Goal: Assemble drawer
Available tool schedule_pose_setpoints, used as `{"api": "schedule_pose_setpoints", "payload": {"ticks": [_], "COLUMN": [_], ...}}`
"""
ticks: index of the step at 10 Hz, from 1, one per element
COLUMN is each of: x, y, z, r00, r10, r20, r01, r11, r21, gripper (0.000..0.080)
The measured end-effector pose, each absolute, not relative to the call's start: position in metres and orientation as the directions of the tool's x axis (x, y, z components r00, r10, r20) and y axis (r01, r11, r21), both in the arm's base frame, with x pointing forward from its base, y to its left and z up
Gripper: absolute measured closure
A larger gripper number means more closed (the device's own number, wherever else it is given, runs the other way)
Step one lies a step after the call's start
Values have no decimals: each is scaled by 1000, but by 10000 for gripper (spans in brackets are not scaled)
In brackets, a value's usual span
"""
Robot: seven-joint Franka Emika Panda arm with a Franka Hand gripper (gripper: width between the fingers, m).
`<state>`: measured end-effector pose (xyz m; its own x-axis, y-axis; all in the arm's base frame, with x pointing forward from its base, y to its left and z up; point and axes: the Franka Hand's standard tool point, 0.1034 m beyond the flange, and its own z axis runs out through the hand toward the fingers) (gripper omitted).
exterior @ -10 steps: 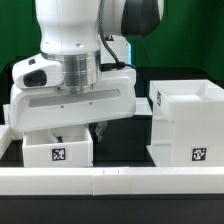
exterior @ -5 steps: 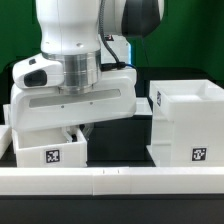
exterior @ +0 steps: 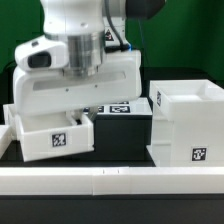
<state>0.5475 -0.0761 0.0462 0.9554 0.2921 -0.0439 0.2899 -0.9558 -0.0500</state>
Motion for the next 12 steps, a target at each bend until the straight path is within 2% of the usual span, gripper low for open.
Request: {"api": "schedule_pose_setpoints", "payload": {"ticks": [2, 5, 6, 7, 8, 12], "x": [551, 549, 547, 546, 545, 544], "y": [-74, -74, -72, -67, -63, -65], "z": [62, 58, 54, 51, 50, 49], "r00": [941, 935, 894, 810, 702, 504], "r10": [337, 354, 446, 584, 709, 861], "r20": [-33, -37, -46, -58, -71, -70], "r01": [336, 352, 445, 584, 709, 860], "r11": [-941, -935, -895, -812, -705, -508], "r21": [-43, -47, -43, -28, -30, -52], "gripper": [761, 761, 761, 761, 761, 761]}}
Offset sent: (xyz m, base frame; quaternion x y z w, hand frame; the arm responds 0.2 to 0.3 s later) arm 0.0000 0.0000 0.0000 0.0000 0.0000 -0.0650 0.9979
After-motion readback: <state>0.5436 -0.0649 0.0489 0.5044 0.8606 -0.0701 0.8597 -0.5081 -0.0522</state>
